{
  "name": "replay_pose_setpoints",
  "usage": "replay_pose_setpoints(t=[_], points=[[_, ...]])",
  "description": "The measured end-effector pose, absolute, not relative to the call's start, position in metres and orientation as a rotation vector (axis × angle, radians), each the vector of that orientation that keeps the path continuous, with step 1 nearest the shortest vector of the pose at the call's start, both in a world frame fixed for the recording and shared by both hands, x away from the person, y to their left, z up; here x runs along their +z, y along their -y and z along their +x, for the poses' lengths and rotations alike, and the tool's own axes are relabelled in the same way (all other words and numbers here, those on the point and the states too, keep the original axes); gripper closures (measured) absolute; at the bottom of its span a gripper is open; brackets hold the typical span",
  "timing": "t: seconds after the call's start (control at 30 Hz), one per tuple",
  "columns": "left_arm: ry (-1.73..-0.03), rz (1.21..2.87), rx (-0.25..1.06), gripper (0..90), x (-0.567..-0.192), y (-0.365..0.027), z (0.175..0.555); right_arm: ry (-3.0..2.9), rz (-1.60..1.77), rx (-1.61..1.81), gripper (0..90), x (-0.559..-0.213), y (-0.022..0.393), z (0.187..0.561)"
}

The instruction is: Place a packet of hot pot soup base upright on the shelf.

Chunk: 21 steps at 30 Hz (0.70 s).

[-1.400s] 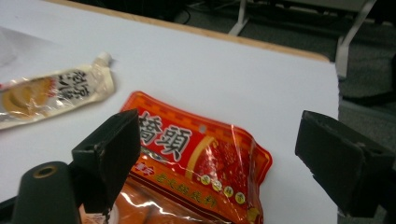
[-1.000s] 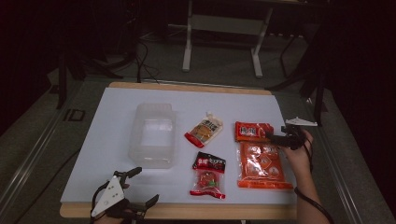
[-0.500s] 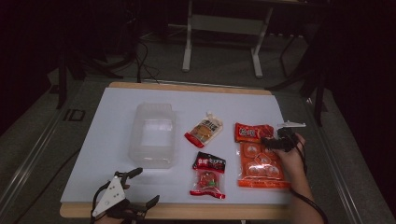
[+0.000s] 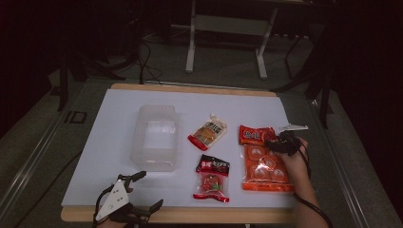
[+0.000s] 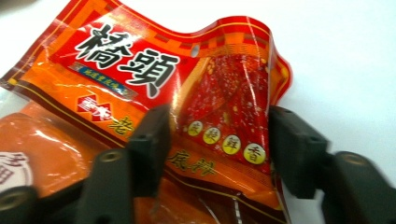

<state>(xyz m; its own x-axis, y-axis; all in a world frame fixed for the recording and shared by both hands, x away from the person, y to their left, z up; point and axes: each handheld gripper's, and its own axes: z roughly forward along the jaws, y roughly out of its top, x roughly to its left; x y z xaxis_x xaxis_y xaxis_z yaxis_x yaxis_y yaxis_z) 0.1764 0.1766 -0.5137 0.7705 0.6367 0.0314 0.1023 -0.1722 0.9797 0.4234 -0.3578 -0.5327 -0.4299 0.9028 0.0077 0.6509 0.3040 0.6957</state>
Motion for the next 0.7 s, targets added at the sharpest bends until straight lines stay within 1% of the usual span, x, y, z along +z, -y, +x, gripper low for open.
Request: replay_pose_setpoints(t=[0.07,0.1,0.13,0.17,0.2,0.23,0.37,0.53,0.7], points=[[-0.586,1.704,0.525,1.0,-0.514,-0.177,0.176,-2.204,1.372,0.885,57.8,-0.531,0.354,0.423],[-0.585,1.704,0.524,0.9,-0.514,-0.177,0.177,-2.205,1.377,0.889,61.2,-0.531,0.353,0.423],[-0.586,1.703,0.524,1.0,-0.514,-0.177,0.177,-2.206,1.380,0.894,66.5,-0.531,0.353,0.422],[-0.586,1.703,0.524,1.0,-0.514,-0.177,0.177,-2.211,1.370,0.894,79.4,-0.531,0.352,0.421],[-0.586,1.703,0.524,1.0,-0.514,-0.177,0.177,-2.211,1.370,0.894,79.4,-0.531,0.352,0.421],[-0.586,1.702,0.525,0.9,-0.514,-0.177,0.177,-2.212,1.355,0.855,84.8,-0.530,0.347,0.421],[-0.585,1.703,0.527,0.9,-0.513,-0.177,0.176,-2.210,1.384,0.820,87.5,-0.527,0.344,0.422],[-0.585,1.697,0.527,1.0,-0.513,-0.178,0.176,-2.201,1.408,0.820,88.2,-0.522,0.344,0.422],[-0.594,1.693,0.528,1.0,-0.513,-0.178,0.177,-2.194,1.376,0.894,88.3,-0.504,0.342,0.416]])
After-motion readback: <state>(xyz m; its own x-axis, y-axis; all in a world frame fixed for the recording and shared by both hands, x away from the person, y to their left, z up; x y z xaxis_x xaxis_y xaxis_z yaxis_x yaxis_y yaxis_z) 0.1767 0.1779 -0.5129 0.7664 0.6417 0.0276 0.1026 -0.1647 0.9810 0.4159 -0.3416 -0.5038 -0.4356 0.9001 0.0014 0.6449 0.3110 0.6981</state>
